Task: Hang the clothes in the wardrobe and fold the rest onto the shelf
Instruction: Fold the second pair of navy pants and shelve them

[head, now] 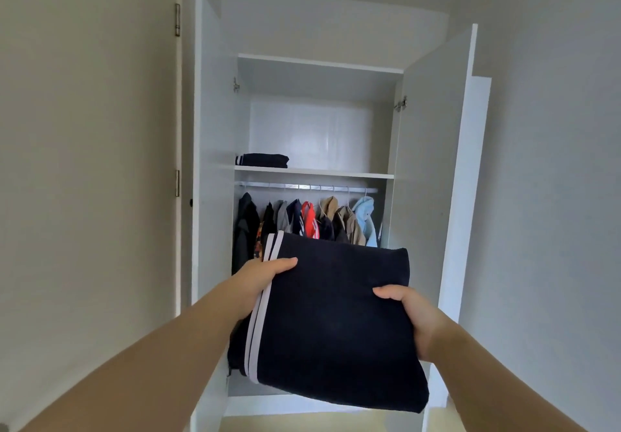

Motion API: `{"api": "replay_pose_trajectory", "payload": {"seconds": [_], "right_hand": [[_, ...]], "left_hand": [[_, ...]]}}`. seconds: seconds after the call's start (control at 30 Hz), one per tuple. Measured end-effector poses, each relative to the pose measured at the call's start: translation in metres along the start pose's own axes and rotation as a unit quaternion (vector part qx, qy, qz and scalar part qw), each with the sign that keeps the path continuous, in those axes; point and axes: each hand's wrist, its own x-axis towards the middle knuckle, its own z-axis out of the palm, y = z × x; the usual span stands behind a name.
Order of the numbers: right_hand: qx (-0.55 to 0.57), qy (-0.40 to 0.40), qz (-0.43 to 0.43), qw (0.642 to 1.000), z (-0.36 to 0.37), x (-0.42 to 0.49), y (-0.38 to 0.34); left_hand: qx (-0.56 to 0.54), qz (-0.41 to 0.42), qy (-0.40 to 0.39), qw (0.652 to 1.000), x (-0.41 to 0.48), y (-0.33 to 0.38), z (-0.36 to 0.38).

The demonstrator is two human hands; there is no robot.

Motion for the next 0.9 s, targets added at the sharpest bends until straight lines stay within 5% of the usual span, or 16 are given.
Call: {"api": "replay_pose_trajectory", "payload": {"seconds": [0.4,0.9], "right_hand": [[0.003,0.039,-0.043,0.998,-0.004,0.184,-0.060],[0.006,-0.014,-0.031,0.999,-0.009,0.445,-0.132]], "left_hand": [[0.005,0.030,-0.028,0.999,0.206,0.040,-0.002],[0.001,0.027,-0.004,1.000,0.449,0.087,-0.020]]}}
